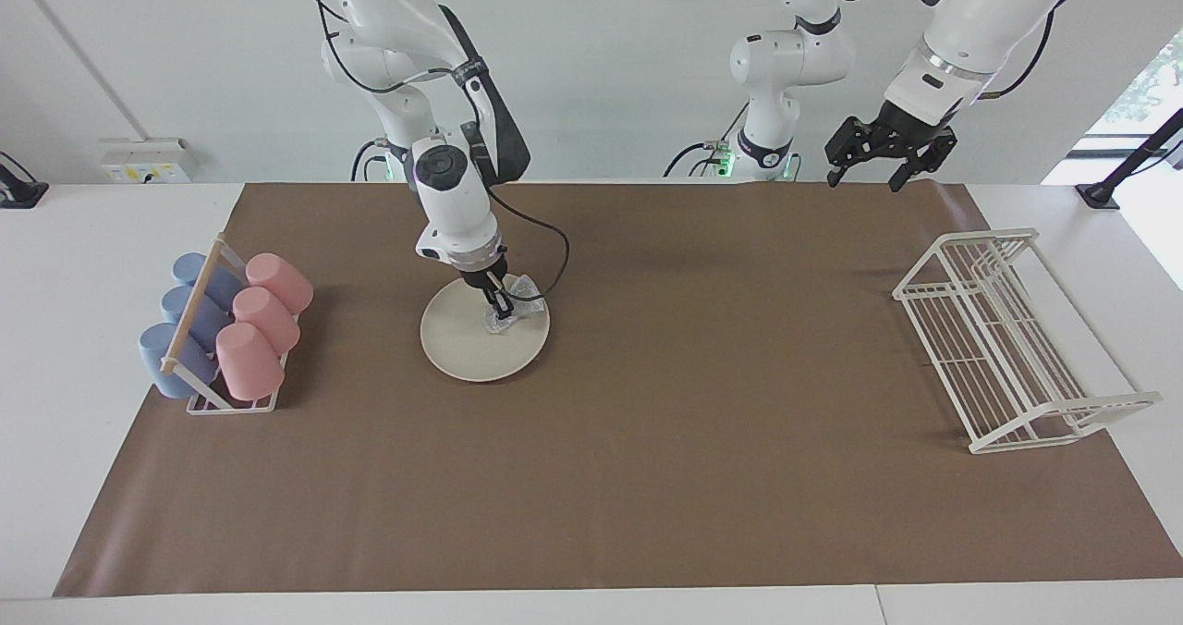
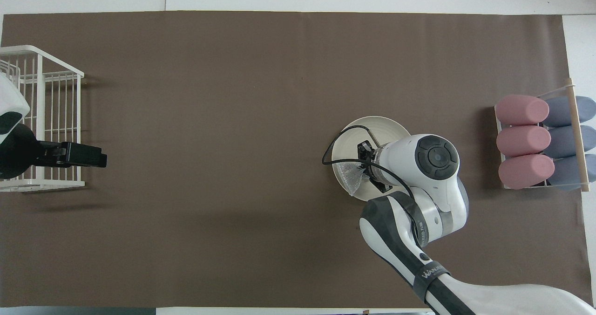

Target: Wipe plate with sponge

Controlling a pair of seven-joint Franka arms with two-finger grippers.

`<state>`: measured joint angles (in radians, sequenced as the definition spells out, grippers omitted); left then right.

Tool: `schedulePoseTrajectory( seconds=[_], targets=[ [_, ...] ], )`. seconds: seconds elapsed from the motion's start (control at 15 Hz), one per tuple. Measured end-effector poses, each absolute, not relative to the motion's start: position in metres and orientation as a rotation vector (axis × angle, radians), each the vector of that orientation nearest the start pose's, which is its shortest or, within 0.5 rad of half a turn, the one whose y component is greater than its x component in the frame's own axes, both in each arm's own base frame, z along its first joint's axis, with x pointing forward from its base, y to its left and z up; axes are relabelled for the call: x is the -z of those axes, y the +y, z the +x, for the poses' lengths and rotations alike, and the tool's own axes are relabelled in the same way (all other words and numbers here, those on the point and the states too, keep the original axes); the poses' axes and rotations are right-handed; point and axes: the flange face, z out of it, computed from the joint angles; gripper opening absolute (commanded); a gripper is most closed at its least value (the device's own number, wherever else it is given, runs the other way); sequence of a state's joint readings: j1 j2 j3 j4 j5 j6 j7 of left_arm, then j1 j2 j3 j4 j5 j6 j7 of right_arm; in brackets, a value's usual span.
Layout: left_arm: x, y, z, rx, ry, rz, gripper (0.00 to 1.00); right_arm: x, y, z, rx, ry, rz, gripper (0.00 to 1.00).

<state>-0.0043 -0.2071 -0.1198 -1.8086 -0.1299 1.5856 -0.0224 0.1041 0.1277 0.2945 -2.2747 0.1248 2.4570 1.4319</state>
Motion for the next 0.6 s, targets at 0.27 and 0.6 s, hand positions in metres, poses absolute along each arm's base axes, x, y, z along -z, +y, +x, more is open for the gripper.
schedulePoseTrajectory(
  seconds=[0.27,0.6],
  targets=[
    [-0.65,-0.08,0.466,0.051,0.16,-3.239,1.0,-0.31,0.192,0.503,-0.057,1.523,-2.578,0.0],
    [-0.667,-0.079,0.453,0.105,0.164,-3.235,1.0,-0.307,0.126,0.523,-0.024,1.396,-2.647,0.0]
  ],
)
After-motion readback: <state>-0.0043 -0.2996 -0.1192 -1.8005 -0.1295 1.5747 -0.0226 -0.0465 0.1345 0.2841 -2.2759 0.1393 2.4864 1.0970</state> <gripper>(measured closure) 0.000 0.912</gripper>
